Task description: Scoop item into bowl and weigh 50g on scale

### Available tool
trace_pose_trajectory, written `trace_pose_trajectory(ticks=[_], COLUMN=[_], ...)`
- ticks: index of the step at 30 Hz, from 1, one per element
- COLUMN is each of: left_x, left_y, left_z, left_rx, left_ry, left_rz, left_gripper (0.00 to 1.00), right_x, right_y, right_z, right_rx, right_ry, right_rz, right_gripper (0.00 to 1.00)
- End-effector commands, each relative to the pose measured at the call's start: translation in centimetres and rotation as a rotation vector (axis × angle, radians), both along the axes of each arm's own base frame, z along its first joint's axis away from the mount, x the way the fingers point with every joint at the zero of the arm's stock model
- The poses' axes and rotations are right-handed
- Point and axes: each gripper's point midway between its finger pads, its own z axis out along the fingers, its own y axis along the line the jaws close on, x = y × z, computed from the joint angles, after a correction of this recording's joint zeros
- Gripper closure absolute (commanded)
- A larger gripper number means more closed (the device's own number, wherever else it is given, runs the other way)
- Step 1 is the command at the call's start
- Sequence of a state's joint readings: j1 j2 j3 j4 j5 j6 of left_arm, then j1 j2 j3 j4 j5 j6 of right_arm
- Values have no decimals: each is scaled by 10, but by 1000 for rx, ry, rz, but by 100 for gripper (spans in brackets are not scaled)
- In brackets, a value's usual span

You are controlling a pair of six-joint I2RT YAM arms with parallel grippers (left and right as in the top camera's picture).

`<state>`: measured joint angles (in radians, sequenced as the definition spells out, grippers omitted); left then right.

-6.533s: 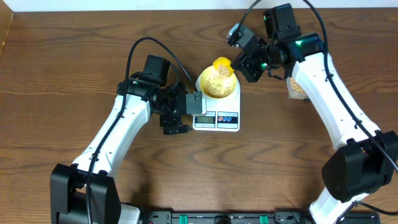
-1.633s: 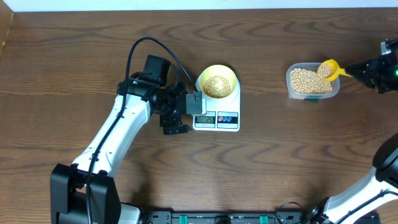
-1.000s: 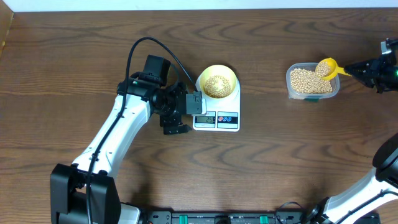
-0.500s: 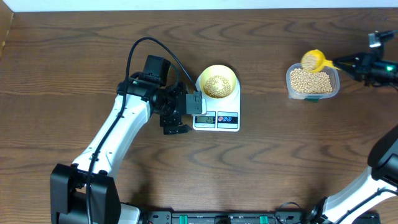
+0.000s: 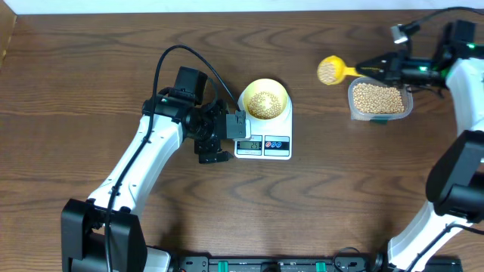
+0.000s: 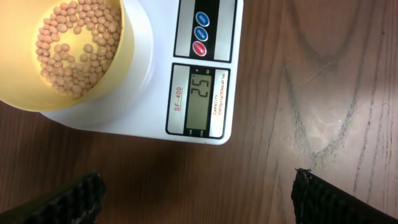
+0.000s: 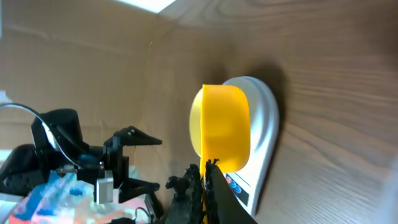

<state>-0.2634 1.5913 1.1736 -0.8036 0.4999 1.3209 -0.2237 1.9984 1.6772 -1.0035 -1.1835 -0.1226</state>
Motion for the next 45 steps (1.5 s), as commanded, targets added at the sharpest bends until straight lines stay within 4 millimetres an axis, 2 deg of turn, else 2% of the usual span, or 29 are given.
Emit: trace_pose_trajectory(ticks=[1, 7, 17, 23, 34, 37, 45], left_x=[-2, -2, -2, -2, -2, -2, -2], left_y=[-2, -2, -2, -2, -2, -2, -2], left_z=[4, 4, 4, 4, 4, 4, 4], left_rx=[-23, -23, -23, -23, -23, -23, -23], left_ry=[-1, -1, -1, -1, -1, -1, -1], left_rz=[-4, -4, -4, -4, -4, -4, -4], left_gripper=[3, 2, 2, 2, 3, 2, 2], right_x=[-3, -7, -11, -10, -12, -10, -16], right_y=[30, 74, 116, 125, 128, 126, 128], right_z=[4, 6, 9, -5, -3, -4, 14], right_rx=[56, 47, 36, -58, -70, -122, -337], right_ry=[14, -40, -130, -132, -170, -180, -317], right_rz=[61, 165, 265, 265, 287, 271, 265], right_gripper=[99, 99, 99, 99, 99, 99, 99])
